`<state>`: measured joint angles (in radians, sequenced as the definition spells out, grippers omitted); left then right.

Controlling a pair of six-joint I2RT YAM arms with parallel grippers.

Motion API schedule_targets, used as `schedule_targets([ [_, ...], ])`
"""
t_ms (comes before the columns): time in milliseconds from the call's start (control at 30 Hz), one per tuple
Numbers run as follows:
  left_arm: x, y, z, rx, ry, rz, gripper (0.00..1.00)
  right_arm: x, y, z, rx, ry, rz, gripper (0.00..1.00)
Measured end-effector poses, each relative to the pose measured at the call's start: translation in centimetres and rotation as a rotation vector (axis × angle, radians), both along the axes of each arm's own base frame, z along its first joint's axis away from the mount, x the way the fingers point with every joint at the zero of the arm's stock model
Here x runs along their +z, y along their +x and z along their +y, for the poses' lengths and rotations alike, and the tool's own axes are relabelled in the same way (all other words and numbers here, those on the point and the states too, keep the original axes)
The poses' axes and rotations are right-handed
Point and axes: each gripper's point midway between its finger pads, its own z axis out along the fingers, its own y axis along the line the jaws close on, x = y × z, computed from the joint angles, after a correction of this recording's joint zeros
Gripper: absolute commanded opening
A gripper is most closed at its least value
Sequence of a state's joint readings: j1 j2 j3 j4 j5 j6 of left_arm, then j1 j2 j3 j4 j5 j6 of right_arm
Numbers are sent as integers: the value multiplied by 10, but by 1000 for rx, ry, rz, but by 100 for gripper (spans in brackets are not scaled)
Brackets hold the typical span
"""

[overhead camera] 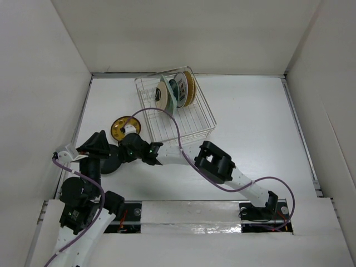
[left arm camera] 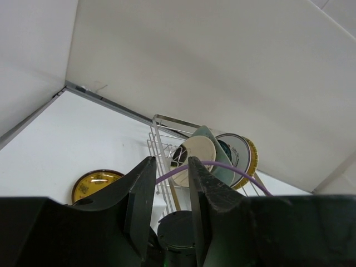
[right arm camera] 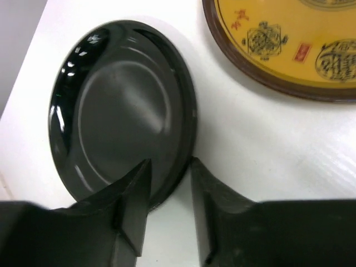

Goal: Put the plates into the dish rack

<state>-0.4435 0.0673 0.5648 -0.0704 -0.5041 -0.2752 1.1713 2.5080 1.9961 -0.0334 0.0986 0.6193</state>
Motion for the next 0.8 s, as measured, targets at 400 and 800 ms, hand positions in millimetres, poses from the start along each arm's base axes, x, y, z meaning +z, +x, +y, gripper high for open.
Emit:
schedule_targets([
  [400,4,-4,-4,-34,-2,-21,32,10,-16,-7,27,140,48,0],
  [800,8,-8,-9,-67,-1,-46,35,195,58,-74,-161,190,-360,0],
])
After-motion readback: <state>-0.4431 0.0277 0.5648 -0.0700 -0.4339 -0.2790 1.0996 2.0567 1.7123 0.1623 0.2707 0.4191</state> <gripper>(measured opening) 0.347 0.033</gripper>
